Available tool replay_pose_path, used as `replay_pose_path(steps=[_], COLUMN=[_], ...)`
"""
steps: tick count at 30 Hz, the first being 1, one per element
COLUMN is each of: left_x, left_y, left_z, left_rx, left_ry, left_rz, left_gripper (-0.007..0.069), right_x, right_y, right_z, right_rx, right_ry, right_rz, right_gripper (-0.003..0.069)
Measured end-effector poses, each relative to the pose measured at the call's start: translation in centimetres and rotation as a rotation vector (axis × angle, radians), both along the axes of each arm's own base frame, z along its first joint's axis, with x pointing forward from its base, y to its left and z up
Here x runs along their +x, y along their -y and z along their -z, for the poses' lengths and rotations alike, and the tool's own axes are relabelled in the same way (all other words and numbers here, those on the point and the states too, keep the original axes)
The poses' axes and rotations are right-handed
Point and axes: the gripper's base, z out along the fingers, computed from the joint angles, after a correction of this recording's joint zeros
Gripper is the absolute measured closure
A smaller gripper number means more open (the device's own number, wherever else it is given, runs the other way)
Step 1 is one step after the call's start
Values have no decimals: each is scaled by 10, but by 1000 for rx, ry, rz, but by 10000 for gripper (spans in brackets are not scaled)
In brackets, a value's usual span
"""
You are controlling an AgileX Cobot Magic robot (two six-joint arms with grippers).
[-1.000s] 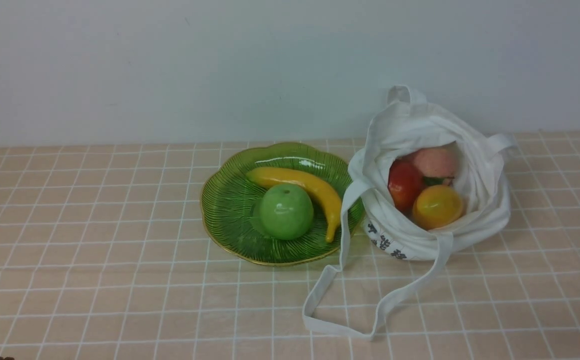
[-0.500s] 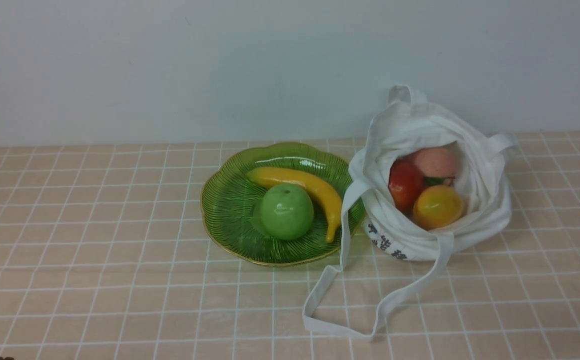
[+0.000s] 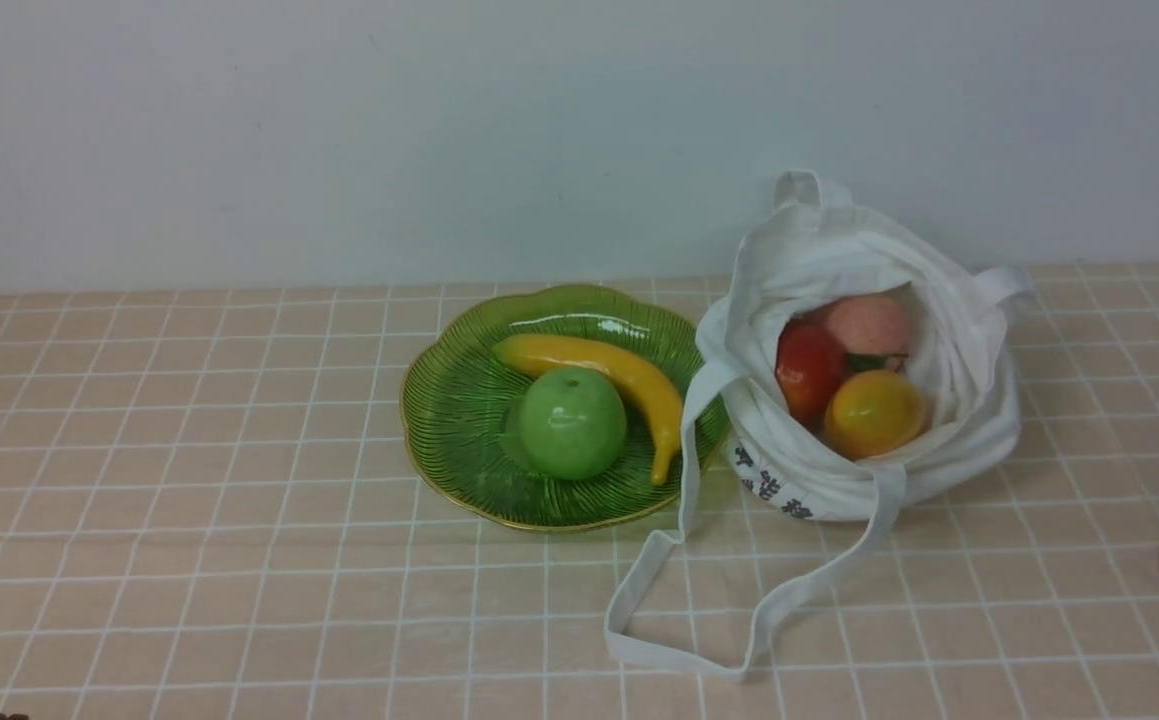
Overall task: Take the fruit out of the bag on the brown coffee tablecloth and place them on the plate.
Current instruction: 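Reach into the bag and grasp a fruit with the right gripper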
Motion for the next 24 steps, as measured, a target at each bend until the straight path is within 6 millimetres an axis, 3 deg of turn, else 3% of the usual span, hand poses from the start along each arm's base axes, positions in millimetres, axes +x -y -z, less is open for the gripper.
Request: replay_pose_path(steps=[6, 10, 16, 24], left_x=[0, 0, 0, 0], left_y=[0, 0, 0, 0], left_z=[0, 0, 0, 0], left_rx=[0, 0, 0, 0], left_ry=[0, 0, 0, 0], left_rz=[0, 0, 0, 0], left_gripper=[632, 632, 632, 632], right_x=[51, 86, 137, 206], right_y=[-8, -19, -47, -63], right_z=[11, 13, 17, 23], right_rx=[-10, -87, -165, -246], right_ry=[-116, -107, -110, -135], right_rz=[-29, -146, -274, -291], right_gripper=[645, 578, 440, 256])
